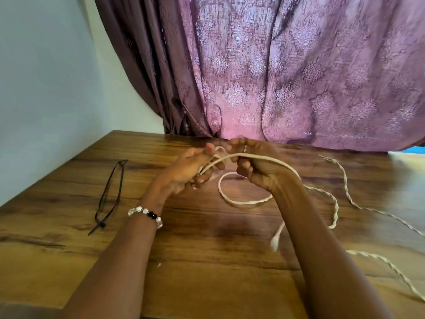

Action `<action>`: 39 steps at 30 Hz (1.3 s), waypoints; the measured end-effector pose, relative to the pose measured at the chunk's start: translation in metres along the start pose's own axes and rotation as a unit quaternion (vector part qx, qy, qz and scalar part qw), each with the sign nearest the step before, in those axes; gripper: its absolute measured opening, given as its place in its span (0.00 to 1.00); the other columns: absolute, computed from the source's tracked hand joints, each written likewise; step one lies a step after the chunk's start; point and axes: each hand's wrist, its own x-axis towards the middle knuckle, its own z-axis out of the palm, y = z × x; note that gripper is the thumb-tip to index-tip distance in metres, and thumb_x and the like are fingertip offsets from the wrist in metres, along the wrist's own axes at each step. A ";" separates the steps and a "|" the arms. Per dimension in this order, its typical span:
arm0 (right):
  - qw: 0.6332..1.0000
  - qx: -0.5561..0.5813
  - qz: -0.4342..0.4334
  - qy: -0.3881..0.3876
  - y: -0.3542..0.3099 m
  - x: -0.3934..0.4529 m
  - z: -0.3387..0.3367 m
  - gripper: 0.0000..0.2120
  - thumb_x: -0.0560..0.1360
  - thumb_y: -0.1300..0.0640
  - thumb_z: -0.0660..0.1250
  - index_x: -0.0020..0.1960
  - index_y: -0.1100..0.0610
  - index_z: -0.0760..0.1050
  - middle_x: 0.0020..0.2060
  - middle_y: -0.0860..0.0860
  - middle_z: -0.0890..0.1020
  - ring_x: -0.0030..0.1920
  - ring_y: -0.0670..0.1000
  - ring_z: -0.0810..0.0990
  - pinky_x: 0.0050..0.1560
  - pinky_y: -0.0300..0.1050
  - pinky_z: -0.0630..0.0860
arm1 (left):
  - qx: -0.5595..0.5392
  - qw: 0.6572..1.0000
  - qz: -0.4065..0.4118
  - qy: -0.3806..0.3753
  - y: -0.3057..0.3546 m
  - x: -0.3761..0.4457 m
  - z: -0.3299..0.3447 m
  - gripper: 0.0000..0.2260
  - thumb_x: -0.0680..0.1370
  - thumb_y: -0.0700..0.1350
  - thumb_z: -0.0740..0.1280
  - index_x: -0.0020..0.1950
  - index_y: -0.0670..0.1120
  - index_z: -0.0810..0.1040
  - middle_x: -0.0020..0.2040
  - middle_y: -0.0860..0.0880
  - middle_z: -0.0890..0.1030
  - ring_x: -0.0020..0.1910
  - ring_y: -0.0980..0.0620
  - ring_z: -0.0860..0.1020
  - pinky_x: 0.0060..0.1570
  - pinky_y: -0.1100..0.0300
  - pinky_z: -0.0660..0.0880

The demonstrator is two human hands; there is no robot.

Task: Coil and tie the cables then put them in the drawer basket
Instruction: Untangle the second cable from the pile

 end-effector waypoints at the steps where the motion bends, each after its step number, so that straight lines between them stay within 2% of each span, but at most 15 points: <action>1: 0.996 0.080 0.034 0.020 0.001 0.003 -0.002 0.08 0.76 0.70 0.59 0.41 0.62 0.73 0.22 0.53 0.75 0.17 0.42 0.67 0.16 0.31 0.61 | -0.016 0.999 -0.007 -0.027 0.000 -0.002 0.002 0.24 0.72 0.60 0.64 0.43 0.37 0.77 0.19 0.49 0.65 0.15 0.58 0.58 0.19 0.71 0.56; 4: 0.988 0.134 0.060 0.043 0.001 0.008 -0.009 0.12 0.78 0.68 0.55 0.39 0.63 0.72 0.26 0.53 0.77 0.20 0.43 0.72 0.18 0.29 0.63 | -0.076 0.996 -0.040 -0.025 -0.001 0.000 0.006 0.16 0.74 0.52 0.66 0.35 0.41 0.71 0.19 0.51 0.63 0.15 0.59 0.56 0.22 0.70 0.51; 7: 0.997 -0.059 0.021 0.040 0.003 0.008 -0.013 0.09 0.78 0.68 0.59 0.43 0.59 0.74 0.32 0.53 0.80 0.24 0.46 0.76 0.22 0.33 0.68 | -0.152 0.986 -0.059 0.019 -0.003 0.007 -0.001 0.19 0.80 0.51 0.61 0.32 0.44 0.65 0.18 0.51 0.60 0.14 0.59 0.55 0.22 0.73 0.51; 10: 0.968 -0.249 -0.025 -0.032 0.001 0.000 -0.011 0.11 0.73 0.72 0.61 0.46 0.59 0.76 0.38 0.57 0.82 0.28 0.49 0.79 0.28 0.39 0.73 | -0.223 0.972 -0.070 0.036 -0.004 0.009 -0.015 0.19 0.79 0.54 0.60 0.33 0.46 0.62 0.18 0.52 0.60 0.13 0.60 0.56 0.18 0.74 0.54; 13: 0.944 -0.284 -0.123 -0.114 -0.005 -0.009 -0.001 0.10 0.70 0.73 0.67 0.45 0.60 0.78 0.38 0.61 0.81 0.31 0.50 0.79 0.30 0.38 0.76 | -0.245 0.965 -0.078 0.052 -0.005 0.009 -0.022 0.21 0.81 0.55 0.58 0.31 0.47 0.61 0.19 0.52 0.60 0.13 0.60 0.56 0.18 0.74 0.53; 16: 0.905 -0.294 -0.305 0.023 -0.004 0.000 0.001 0.06 0.70 0.64 0.73 0.43 0.57 0.78 0.33 0.56 0.78 0.32 0.50 0.75 0.32 0.41 0.72 | -0.261 0.960 -0.081 0.055 -0.002 0.009 -0.020 0.24 0.81 0.55 0.57 0.27 0.48 0.63 0.19 0.51 0.61 0.14 0.59 0.55 0.21 0.72 0.48; 19: 0.814 -0.423 -0.371 0.144 0.008 0.013 -0.006 0.18 0.66 0.53 0.77 0.53 0.53 0.76 0.41 0.49 0.77 0.41 0.49 0.75 0.41 0.42 0.71 | -0.275 0.958 -0.081 0.036 0.004 0.007 -0.015 0.25 0.82 0.54 0.56 0.25 0.48 0.64 0.19 0.51 0.63 0.13 0.59 0.55 0.21 0.71 0.47; 22: 0.889 -0.375 -0.243 0.099 0.021 0.019 -0.009 0.20 0.69 0.66 0.72 0.58 0.55 0.73 0.40 0.50 0.79 0.40 0.50 0.79 0.43 0.47 0.76 | -0.280 0.956 -0.080 0.024 0.008 0.005 -0.014 0.24 0.82 0.52 0.55 0.26 0.47 0.65 0.19 0.52 0.63 0.12 0.60 0.56 0.19 0.73 0.49; 25: 0.938 -0.307 -0.147 0.064 0.030 0.023 -0.010 0.20 0.71 0.74 0.61 0.59 0.59 0.70 0.39 0.58 0.79 0.37 0.59 0.80 0.40 0.62 0.80 | -0.329 0.941 -0.057 0.045 0.010 0.005 -0.019 0.21 0.82 0.51 0.55 0.29 0.47 0.66 0.18 0.54 0.61 0.12 0.61 0.57 0.15 0.72 0.50; 27: 0.954 -0.273 -0.112 0.059 0.033 0.021 -0.006 0.24 0.71 0.78 0.58 0.60 0.57 0.66 0.40 0.63 0.78 0.30 0.58 0.78 0.24 0.50 0.77 | -0.399 0.914 -0.027 0.069 0.011 0.006 -0.029 0.23 0.81 0.52 0.55 0.27 0.47 0.67 0.17 0.54 0.61 0.11 0.59 0.58 0.13 0.70 0.51; 29: 0.947 -0.285 -0.128 0.075 0.033 0.019 -0.005 0.28 0.70 0.79 0.57 0.60 0.52 0.64 0.37 0.59 0.79 0.27 0.57 0.76 0.18 0.38 0.67 | -0.467 0.879 -0.001 0.098 0.010 0.005 -0.041 0.23 0.81 0.53 0.55 0.27 0.48 0.68 0.17 0.55 0.61 0.11 0.58 0.59 0.13 0.69 0.52; 31: 0.901 -0.372 -0.216 0.054 0.033 0.020 -0.005 0.24 0.70 0.77 0.59 0.57 0.53 0.68 0.36 0.57 0.78 0.26 0.55 0.77 0.20 0.37 0.66 | -0.507 0.850 0.021 0.139 0.006 0.004 -0.051 0.22 0.82 0.54 0.55 0.30 0.47 0.69 0.18 0.55 0.62 0.12 0.57 0.60 0.13 0.68 0.55; 33: 0.794 -0.528 -0.300 -0.021 0.034 0.020 -0.005 0.13 0.71 0.71 0.61 0.52 0.59 0.76 0.39 0.58 0.81 0.32 0.54 0.79 0.32 0.38 0.70 | -0.525 0.830 0.036 0.186 0.001 0.005 -0.055 0.21 0.82 0.55 0.55 0.32 0.47 0.68 0.19 0.55 0.63 0.13 0.58 0.60 0.13 0.68 0.56; 37: 0.634 -0.701 -0.274 -0.179 0.039 0.018 0.004 0.15 0.69 0.67 0.62 0.53 0.59 0.81 0.47 0.57 0.79 0.46 0.53 0.76 0.51 0.44 0.73 | -0.543 0.798 0.061 0.255 0.000 0.006 -0.058 0.19 0.82 0.53 0.56 0.34 0.47 0.67 0.20 0.55 0.63 0.15 0.58 0.60 0.15 0.68 0.56; 39: 0.569 -0.748 -0.299 -0.167 0.039 0.014 0.011 0.12 0.70 0.61 0.70 0.51 0.52 0.82 0.53 0.56 0.73 0.55 0.57 0.70 0.55 0.52 0.73 | -0.552 0.783 0.068 0.280 0.000 0.004 -0.063 0.18 0.83 0.51 0.56 0.34 0.47 0.67 0.20 0.55 0.64 0.15 0.58 0.60 0.16 0.68 0.57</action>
